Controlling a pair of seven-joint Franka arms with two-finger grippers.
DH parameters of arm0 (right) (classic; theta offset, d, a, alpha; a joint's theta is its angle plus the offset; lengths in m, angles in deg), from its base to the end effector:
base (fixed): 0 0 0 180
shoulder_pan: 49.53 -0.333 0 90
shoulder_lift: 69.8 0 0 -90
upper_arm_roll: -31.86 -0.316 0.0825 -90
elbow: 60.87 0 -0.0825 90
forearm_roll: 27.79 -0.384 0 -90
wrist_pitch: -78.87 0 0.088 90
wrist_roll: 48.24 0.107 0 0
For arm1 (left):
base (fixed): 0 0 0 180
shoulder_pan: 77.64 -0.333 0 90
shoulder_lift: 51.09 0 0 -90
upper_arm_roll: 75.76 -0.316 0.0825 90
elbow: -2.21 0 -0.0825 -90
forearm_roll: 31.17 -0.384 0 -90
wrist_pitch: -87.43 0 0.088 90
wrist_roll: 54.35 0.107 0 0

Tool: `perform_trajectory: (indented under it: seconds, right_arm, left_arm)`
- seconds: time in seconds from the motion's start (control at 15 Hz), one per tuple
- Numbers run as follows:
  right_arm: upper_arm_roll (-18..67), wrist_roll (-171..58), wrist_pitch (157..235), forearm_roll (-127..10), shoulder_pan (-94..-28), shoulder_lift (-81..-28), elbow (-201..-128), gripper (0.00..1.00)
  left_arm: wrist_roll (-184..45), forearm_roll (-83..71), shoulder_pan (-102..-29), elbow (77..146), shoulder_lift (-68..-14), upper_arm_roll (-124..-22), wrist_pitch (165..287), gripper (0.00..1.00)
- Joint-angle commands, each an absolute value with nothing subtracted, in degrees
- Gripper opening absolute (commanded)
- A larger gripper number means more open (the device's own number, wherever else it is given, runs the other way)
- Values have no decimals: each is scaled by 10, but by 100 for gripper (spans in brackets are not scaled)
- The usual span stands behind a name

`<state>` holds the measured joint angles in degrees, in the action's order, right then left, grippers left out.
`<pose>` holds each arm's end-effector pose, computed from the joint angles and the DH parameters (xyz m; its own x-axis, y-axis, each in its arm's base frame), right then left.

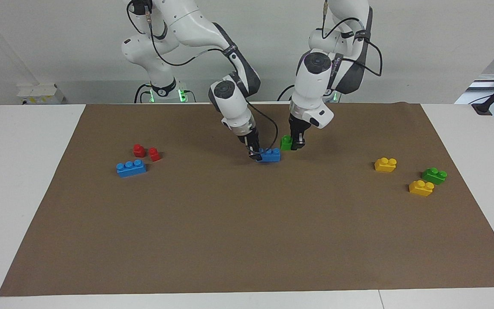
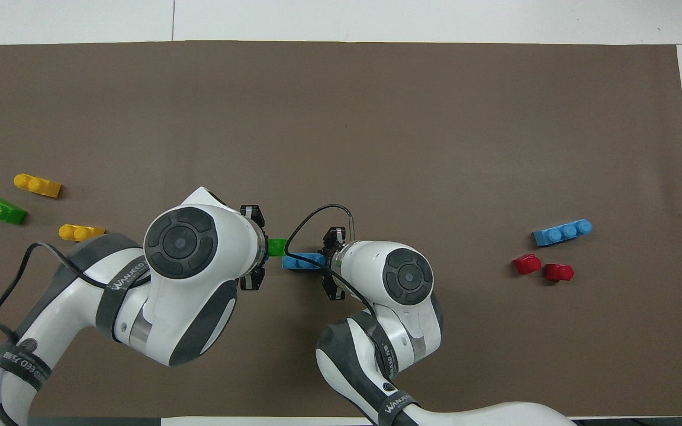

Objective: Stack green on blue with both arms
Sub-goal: 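Bring the green brick with the left gripper onto the blue brick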

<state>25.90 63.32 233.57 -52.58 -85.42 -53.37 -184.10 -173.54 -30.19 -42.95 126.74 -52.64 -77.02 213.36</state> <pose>0.4501 0.3823 0.2914 -0.0082 -0.9369 -0.3495 -0.9967 0.0357 -0.0723 0.4456 -0.2948 0.4090 0.0649 0.9972 -0.0381 0.9973 -0.0635 0.0376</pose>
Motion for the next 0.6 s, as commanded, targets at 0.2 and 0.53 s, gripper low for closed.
perform_trajectory:
  seconds: [0.2, 0.53]
  right_arm:
    - [258, 634, 2360, -537, -853, -528, -1857, 0]
    - [258, 632, 2360, -537, -853, -528, -1858, 0]
  left_arm:
    - [-1835, -356, -372, 1326, -542, -779, 2186, 0]
    - [-1858, -370, -366, 1338, -538, -779, 2208, 0]
